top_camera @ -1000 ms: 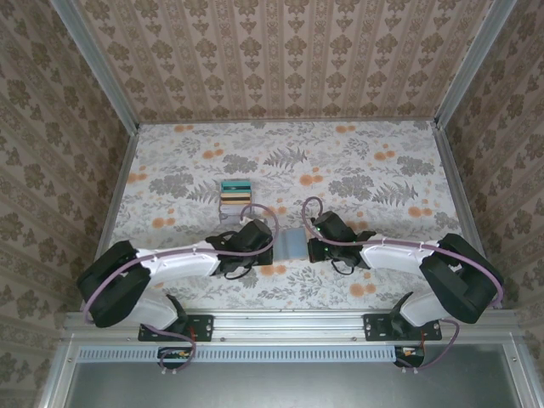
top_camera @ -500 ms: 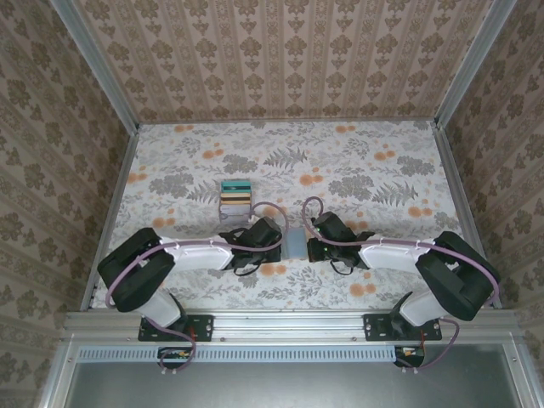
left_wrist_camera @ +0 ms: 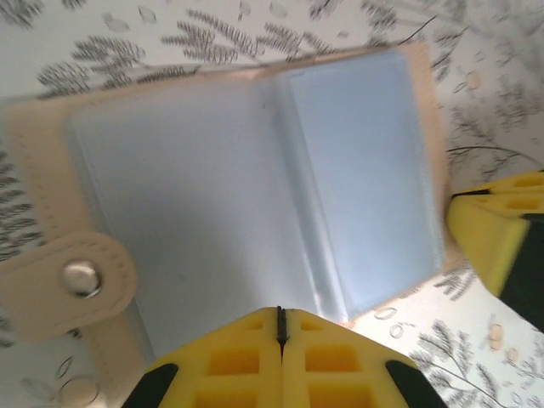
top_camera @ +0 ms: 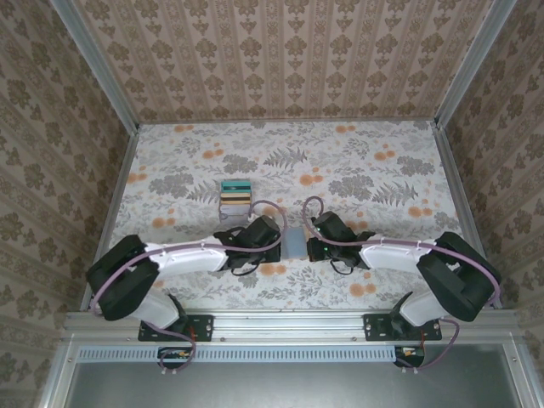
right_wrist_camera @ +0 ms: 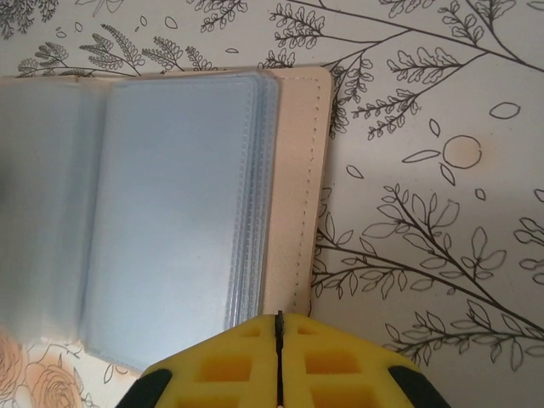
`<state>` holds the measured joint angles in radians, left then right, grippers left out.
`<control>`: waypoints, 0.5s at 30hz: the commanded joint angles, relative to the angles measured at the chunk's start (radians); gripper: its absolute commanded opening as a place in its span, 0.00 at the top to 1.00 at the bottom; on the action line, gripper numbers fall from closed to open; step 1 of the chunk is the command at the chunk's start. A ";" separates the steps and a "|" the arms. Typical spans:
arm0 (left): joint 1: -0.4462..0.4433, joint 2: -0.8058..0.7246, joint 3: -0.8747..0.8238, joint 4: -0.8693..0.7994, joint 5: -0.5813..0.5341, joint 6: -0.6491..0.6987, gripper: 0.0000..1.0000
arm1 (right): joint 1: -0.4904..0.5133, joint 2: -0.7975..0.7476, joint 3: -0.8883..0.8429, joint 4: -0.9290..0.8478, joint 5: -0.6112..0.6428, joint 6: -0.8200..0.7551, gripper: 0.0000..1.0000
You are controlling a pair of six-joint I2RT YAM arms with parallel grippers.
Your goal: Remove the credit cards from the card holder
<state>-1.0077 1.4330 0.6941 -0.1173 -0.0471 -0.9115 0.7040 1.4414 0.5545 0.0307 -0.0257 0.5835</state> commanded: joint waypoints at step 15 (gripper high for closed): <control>0.092 -0.665 -0.110 -0.480 -0.499 0.019 0.00 | -0.005 -0.499 -0.053 -0.164 0.404 -0.035 0.25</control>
<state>-0.9405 0.8371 0.6094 -0.4397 -0.3519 -0.8722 0.7040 1.0210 0.5323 -0.0914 0.2211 0.5564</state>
